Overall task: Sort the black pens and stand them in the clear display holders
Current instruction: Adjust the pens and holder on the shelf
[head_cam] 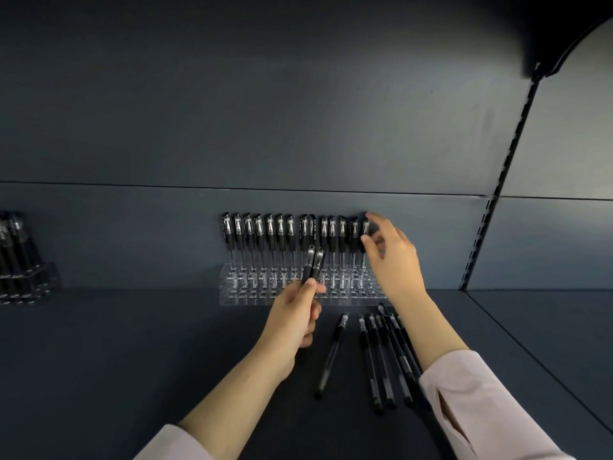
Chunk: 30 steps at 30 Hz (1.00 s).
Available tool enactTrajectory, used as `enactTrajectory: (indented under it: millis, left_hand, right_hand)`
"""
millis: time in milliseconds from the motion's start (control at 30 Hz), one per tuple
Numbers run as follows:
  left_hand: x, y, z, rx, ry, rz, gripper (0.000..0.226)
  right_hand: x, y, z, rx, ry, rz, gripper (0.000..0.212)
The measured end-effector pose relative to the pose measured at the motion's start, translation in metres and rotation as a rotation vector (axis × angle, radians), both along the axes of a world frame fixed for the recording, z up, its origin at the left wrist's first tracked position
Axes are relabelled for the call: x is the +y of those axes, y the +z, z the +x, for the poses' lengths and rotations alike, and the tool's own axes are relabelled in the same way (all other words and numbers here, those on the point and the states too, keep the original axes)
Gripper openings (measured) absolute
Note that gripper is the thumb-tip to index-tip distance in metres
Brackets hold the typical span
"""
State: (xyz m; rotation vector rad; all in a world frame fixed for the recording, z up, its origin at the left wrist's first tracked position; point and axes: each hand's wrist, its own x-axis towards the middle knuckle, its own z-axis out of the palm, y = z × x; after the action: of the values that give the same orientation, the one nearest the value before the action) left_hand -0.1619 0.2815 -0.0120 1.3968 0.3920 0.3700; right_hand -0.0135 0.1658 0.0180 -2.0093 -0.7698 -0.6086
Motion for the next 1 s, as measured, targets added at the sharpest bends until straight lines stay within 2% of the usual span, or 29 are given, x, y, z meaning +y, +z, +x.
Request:
enactTrajectory:
  millis: [100, 267, 367, 433, 567, 733, 800, 900, 1000]
  left_hand:
    - [0.001, 0.0, 0.001, -0.007, -0.003, -0.025, 0.024]
    - [0.002, 0.001, 0.0, -0.046, -0.013, -0.064, 0.022]
    - [0.001, 0.003, -0.001, -0.088, -0.023, -0.033, 0.021]
    - [-0.001, 0.006, -0.003, -0.106, -0.024, -0.002, 0.021]
    - [-0.006, 0.009, -0.004, -0.128, -0.047, 0.03, 0.021]
    - [-0.007, 0.008, -0.005, -0.144, -0.068, 0.053, 0.02]
    - [-0.007, 0.008, -0.006, -0.141, -0.08, 0.061, 0.02]
    - [-0.005, 0.008, -0.007, -0.151, -0.094, 0.044, 0.021]
    - [-0.003, 0.009, -0.007, -0.152, -0.086, 0.023, 0.022]
  right_hand:
    - [-0.002, -0.005, 0.003, 0.003, 0.009, -0.048, 0.043]
    - [-0.011, 0.002, -0.01, 0.013, 0.015, 0.089, 0.043]
    - [-0.009, 0.012, -0.025, 0.016, 0.039, 0.185, 0.026]
    - [-0.003, 0.017, -0.036, 0.107, 0.126, 0.195, 0.011]
    - [0.007, 0.022, -0.054, 0.375, 0.367, 0.161, 0.013]
    - [0.005, 0.023, -0.058, 0.645, 0.471, 0.264, 0.017]
    - [0.002, 0.022, -0.056, 0.685, 0.49, 0.284, 0.017]
    - [-0.003, 0.027, -0.05, 0.66, 0.436, 0.486, 0.019]
    - [-0.018, 0.031, -0.038, 0.497, 0.191, 0.764, 0.019]
